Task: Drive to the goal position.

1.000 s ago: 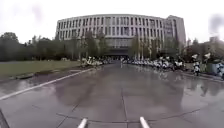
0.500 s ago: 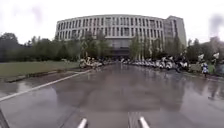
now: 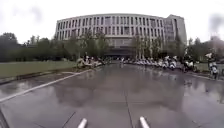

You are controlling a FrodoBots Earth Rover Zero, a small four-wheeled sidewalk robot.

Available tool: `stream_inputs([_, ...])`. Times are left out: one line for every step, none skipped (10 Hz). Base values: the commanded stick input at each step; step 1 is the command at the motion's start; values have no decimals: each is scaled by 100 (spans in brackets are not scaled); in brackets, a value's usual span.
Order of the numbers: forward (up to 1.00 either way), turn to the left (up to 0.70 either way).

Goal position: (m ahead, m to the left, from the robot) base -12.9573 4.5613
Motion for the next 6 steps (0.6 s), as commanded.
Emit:
stream_inputs([100,2])
stream_inputs([100,2])
stream_inputs([100,3])
stream_inputs([100,3])
stream_inputs([100,3])
stream_inputs([100,2])
